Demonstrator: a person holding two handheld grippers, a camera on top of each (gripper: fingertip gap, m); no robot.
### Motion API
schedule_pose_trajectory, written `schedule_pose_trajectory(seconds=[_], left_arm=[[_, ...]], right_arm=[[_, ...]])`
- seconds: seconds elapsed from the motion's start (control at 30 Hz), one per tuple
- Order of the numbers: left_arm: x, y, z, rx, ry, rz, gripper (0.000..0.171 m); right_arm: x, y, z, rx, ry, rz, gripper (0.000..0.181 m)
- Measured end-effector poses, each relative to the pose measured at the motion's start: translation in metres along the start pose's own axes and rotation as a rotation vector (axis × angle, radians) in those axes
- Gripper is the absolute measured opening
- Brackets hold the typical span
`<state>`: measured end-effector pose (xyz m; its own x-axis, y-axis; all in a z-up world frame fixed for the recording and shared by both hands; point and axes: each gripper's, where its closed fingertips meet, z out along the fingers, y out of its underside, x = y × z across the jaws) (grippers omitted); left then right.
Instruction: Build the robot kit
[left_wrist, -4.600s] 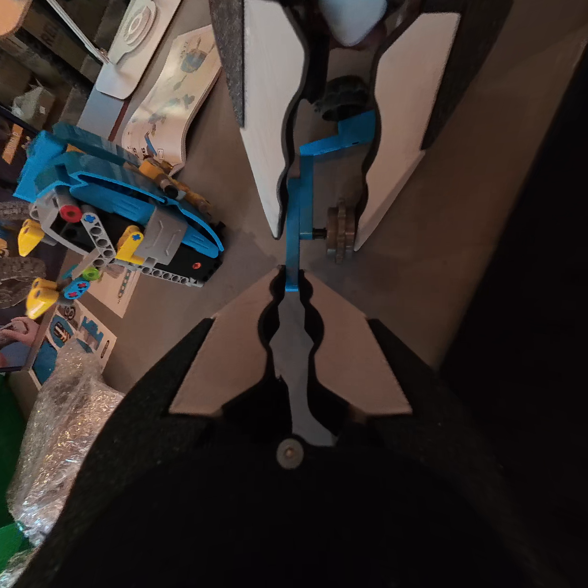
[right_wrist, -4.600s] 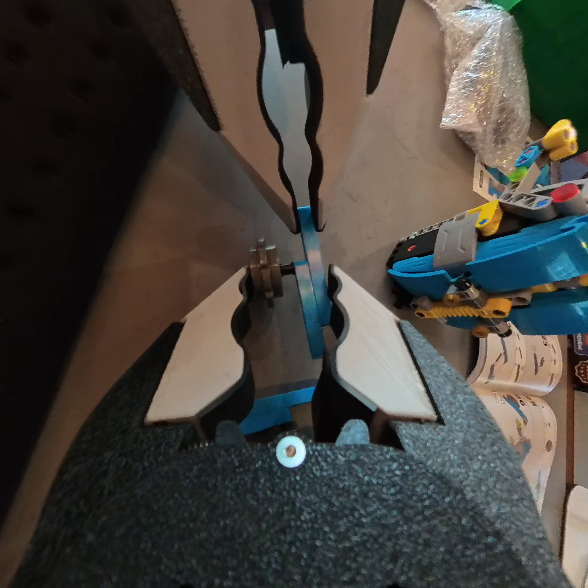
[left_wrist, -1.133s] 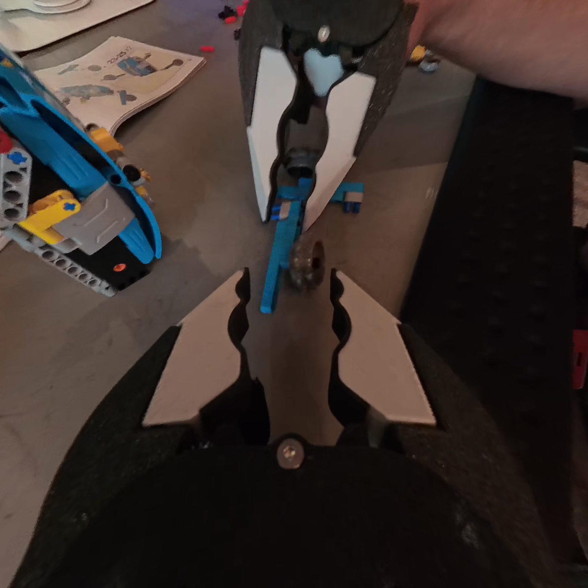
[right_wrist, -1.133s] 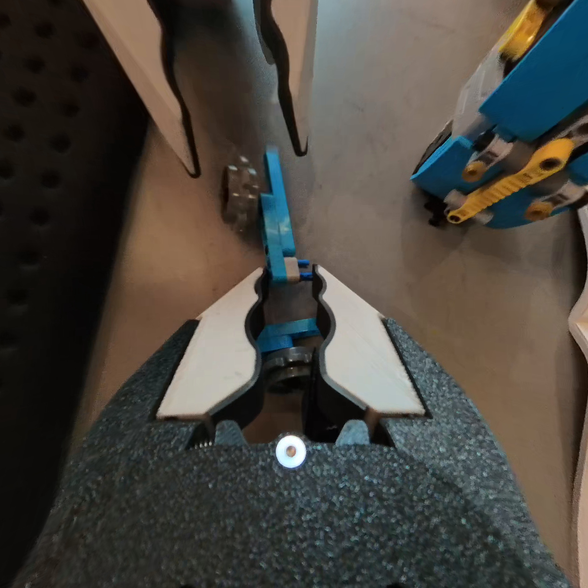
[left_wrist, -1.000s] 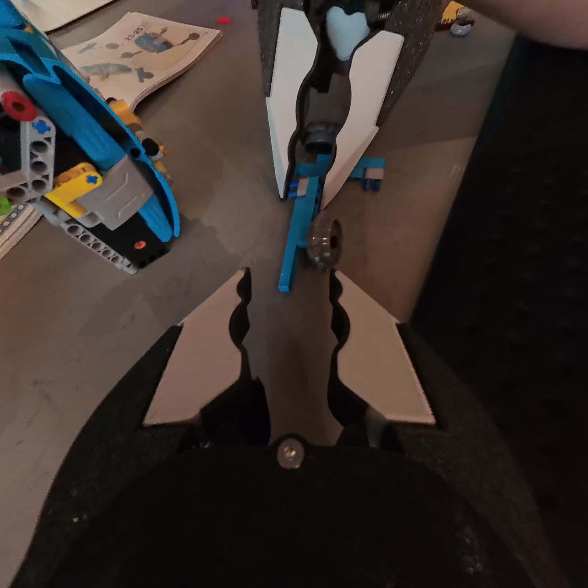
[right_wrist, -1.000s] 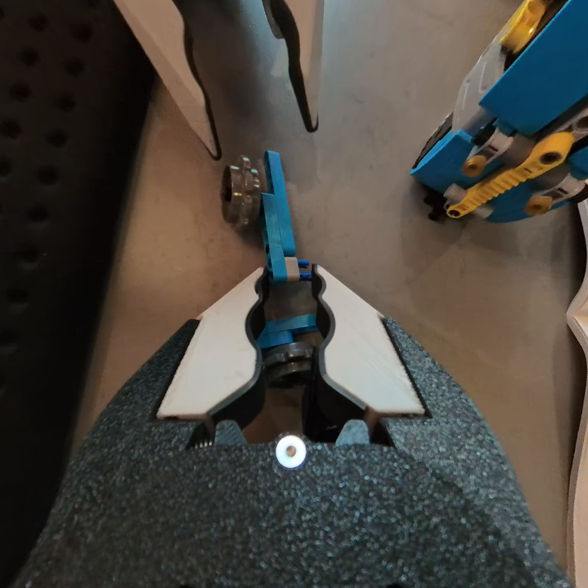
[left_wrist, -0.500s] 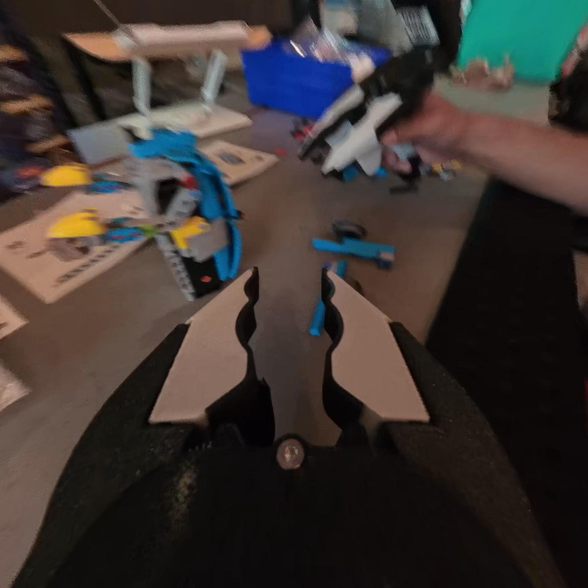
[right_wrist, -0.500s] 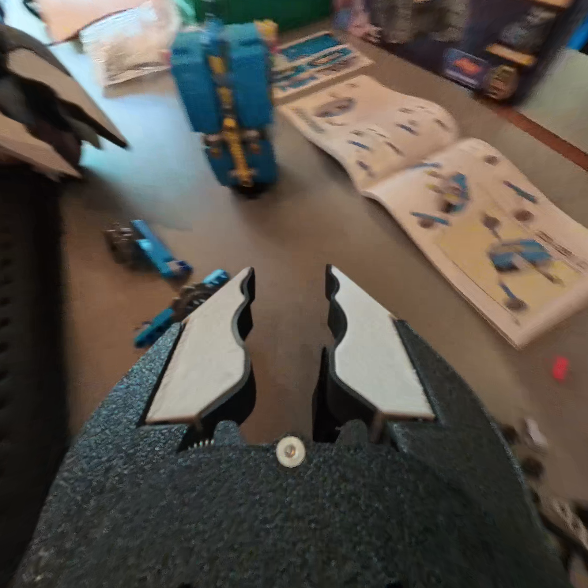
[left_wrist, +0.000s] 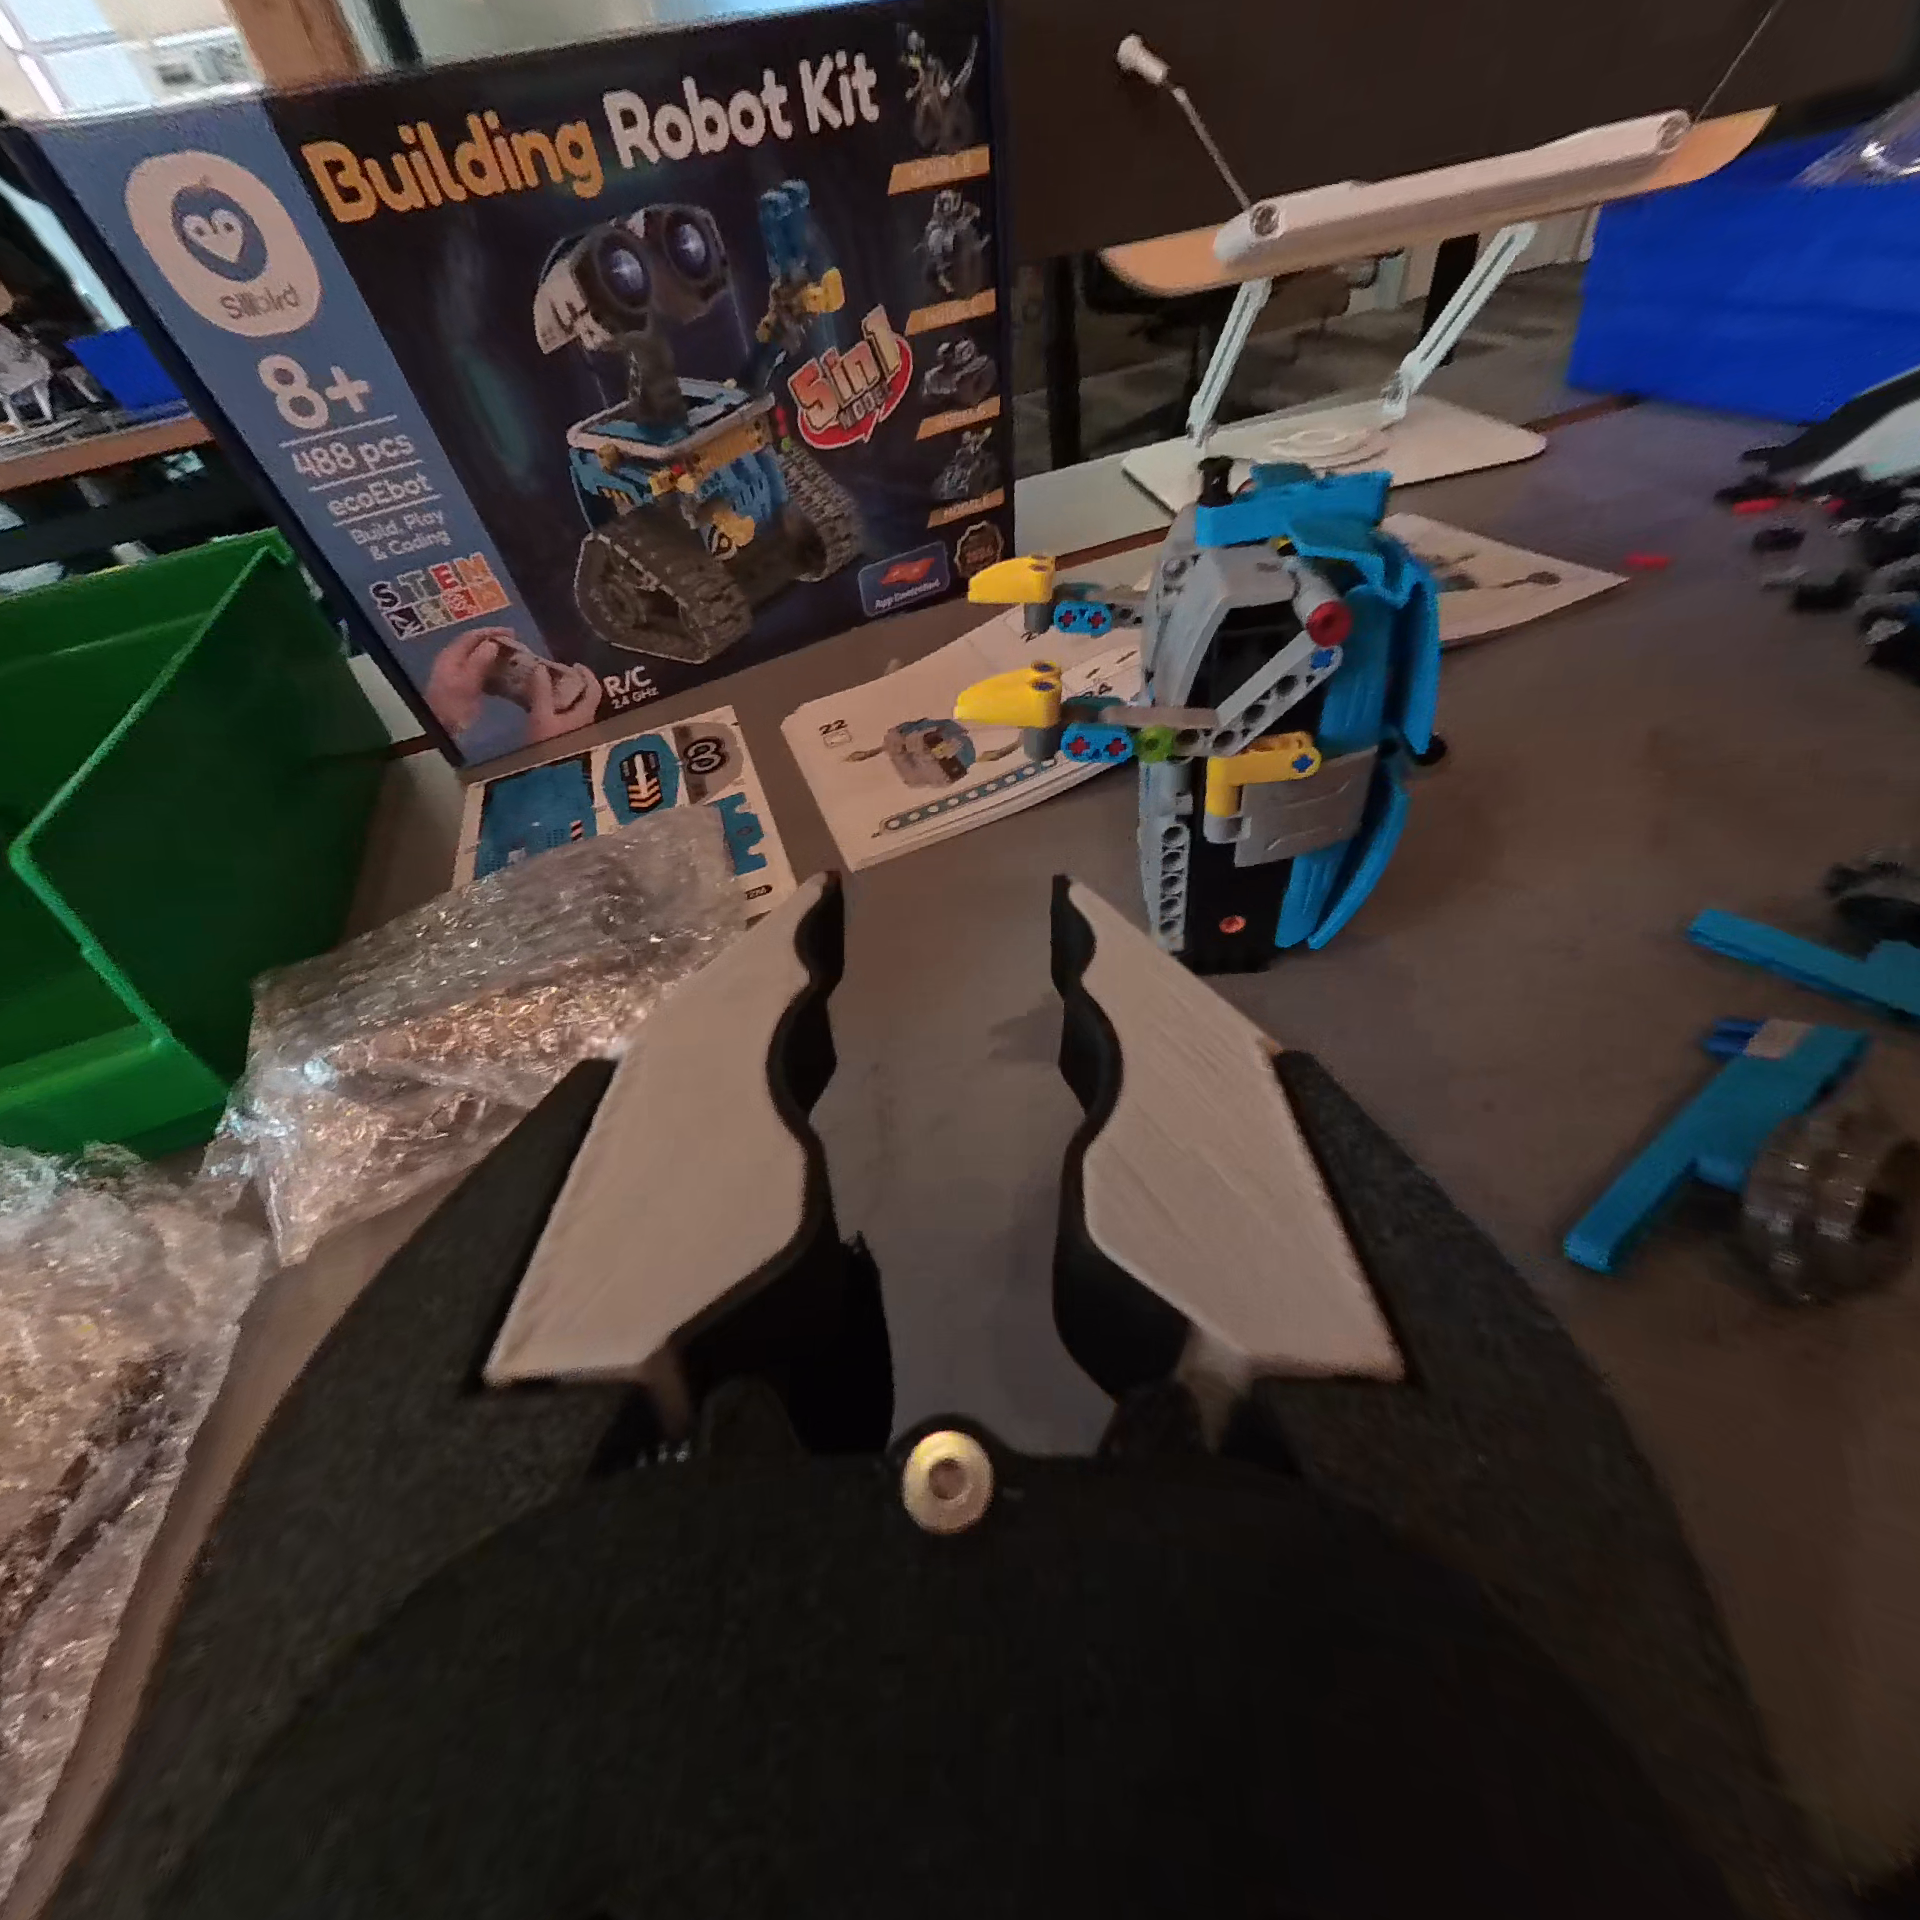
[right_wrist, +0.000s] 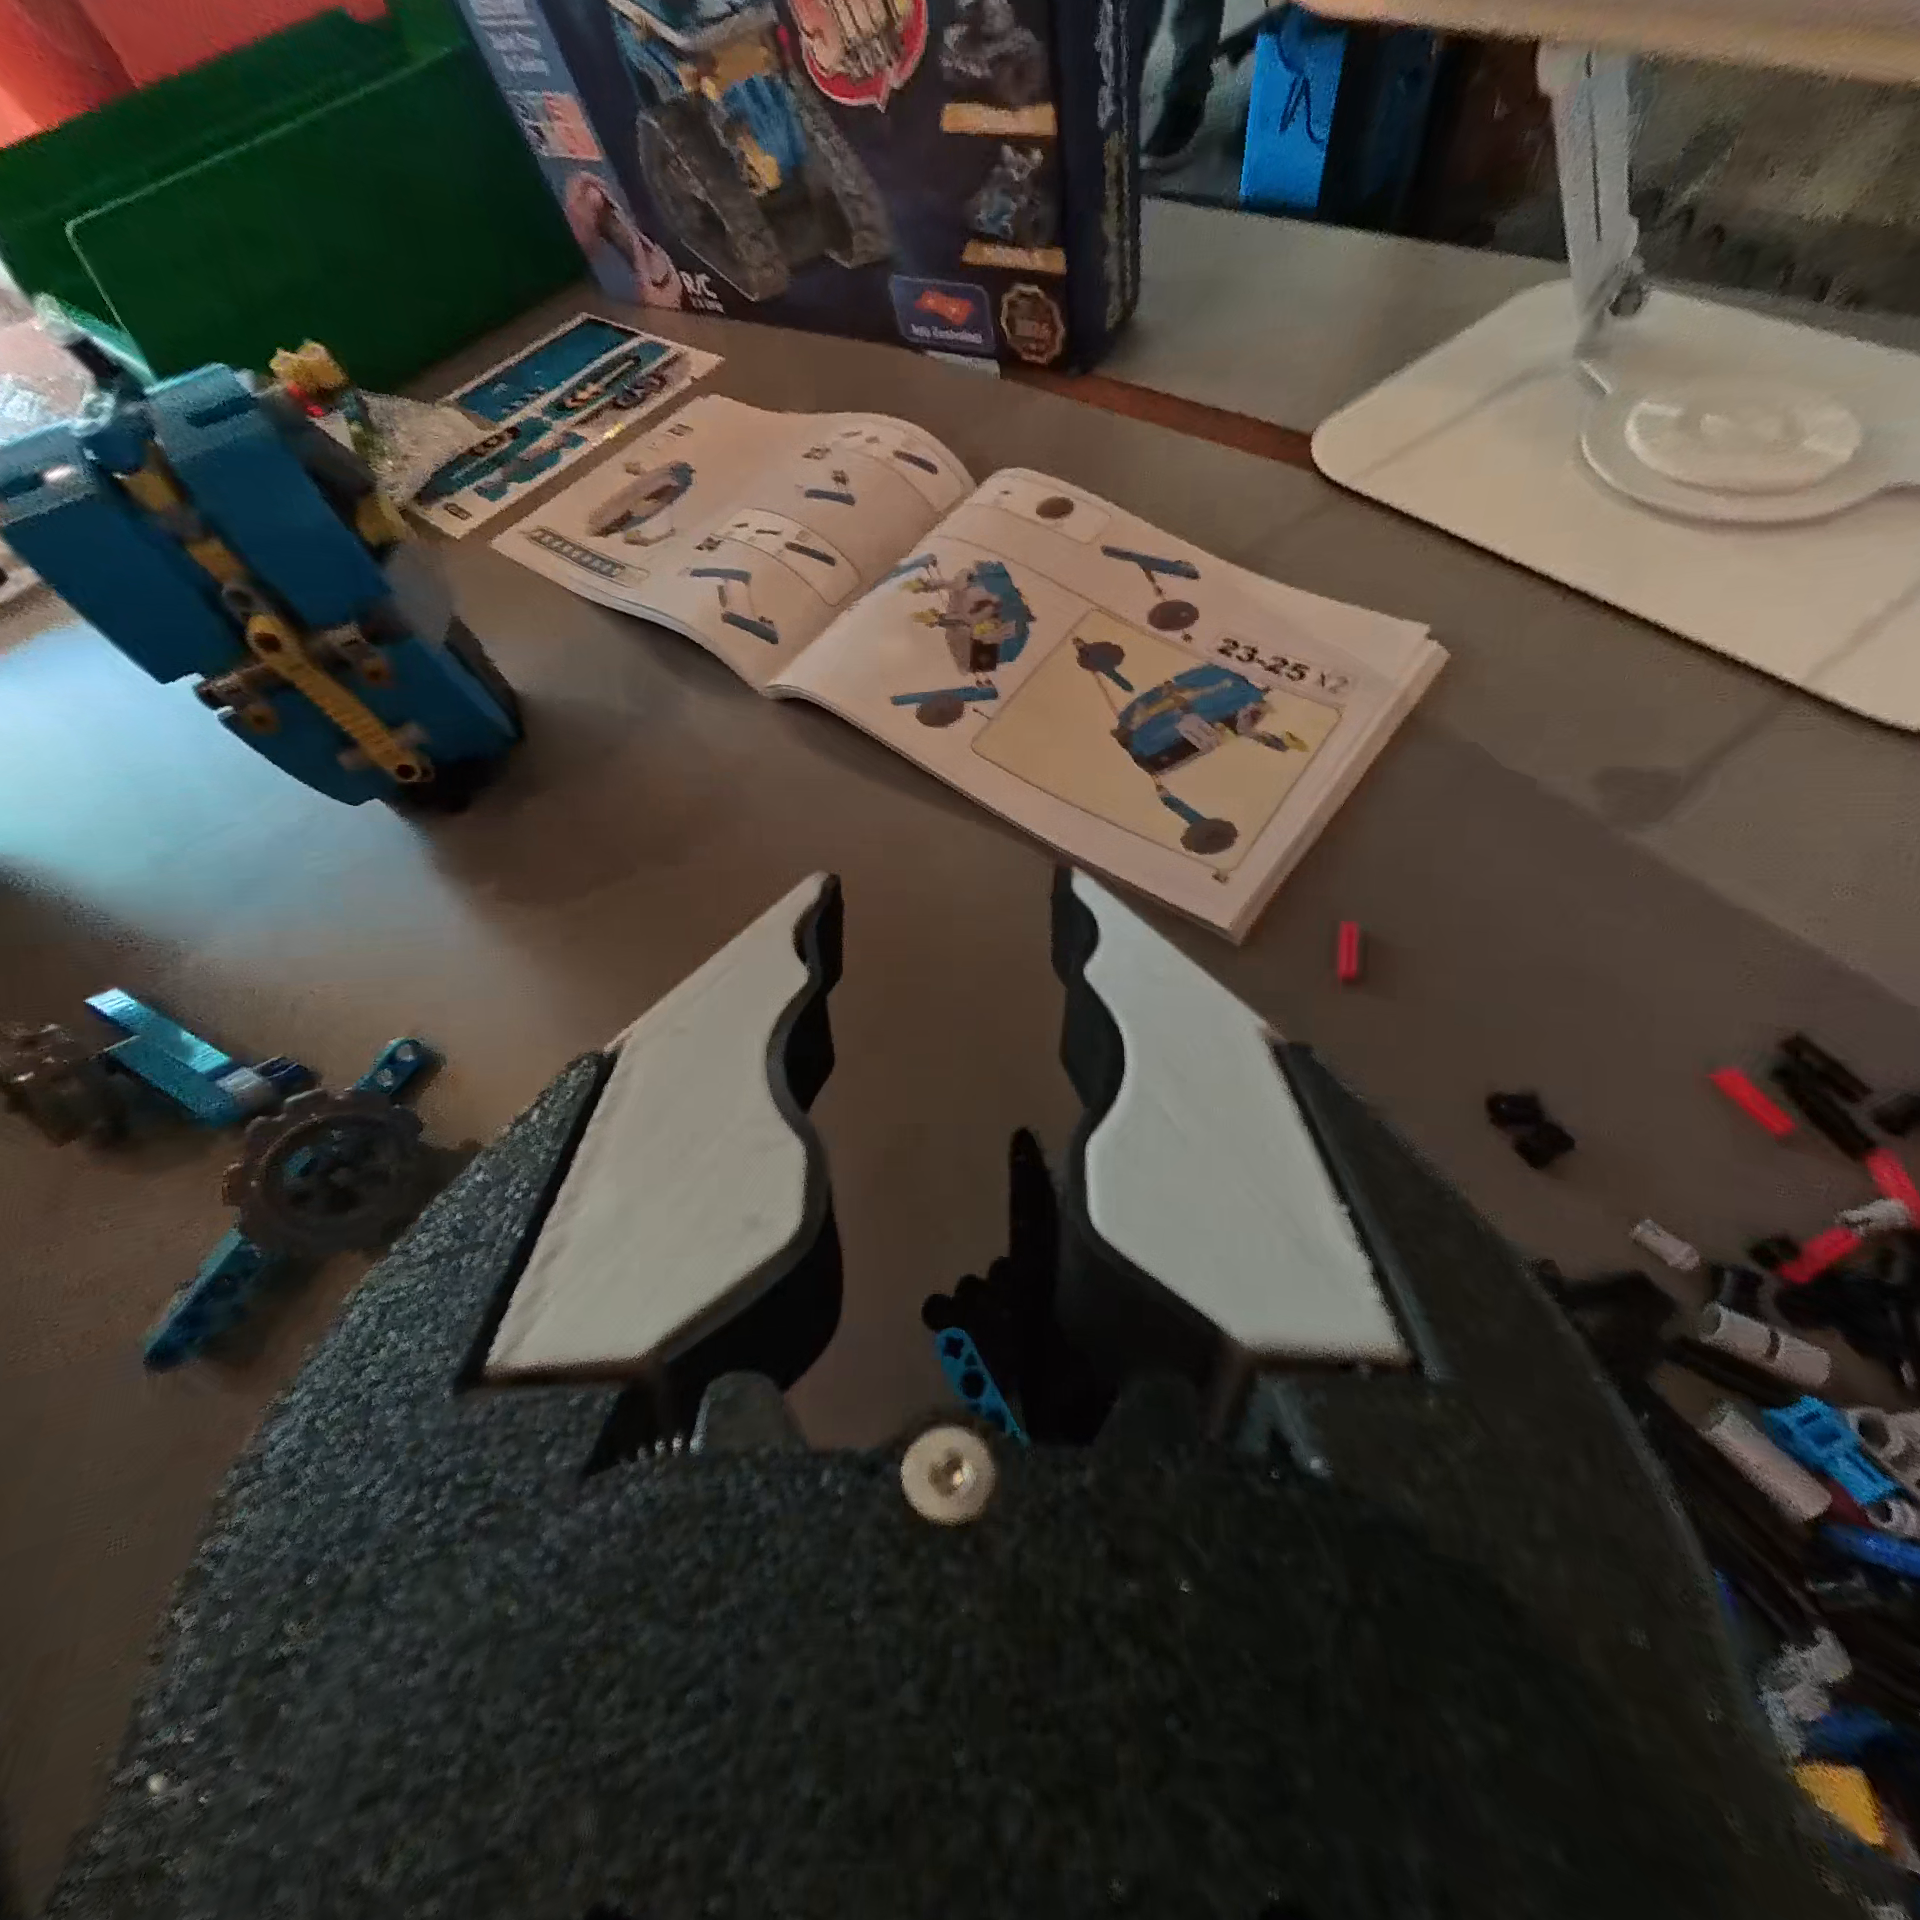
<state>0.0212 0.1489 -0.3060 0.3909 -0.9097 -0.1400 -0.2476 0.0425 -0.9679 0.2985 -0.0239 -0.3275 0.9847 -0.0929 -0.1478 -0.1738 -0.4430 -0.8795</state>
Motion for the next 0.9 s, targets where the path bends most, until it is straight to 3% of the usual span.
schedule_pose_trajectory(seconds=[0.43,0.9], left_arm=[[-0.025,0.014,0.008,-0.076,-0.073,-0.140,0.040],[-0.023,0.020,0.012,-0.121,-0.067,-0.133,0.040]], right_arm=[[0.008,0.029,0.011,-0.133,-0.010,0.020,0.044],[0.005,0.022,0.006,-0.093,-0.028,0.039,0.040]])
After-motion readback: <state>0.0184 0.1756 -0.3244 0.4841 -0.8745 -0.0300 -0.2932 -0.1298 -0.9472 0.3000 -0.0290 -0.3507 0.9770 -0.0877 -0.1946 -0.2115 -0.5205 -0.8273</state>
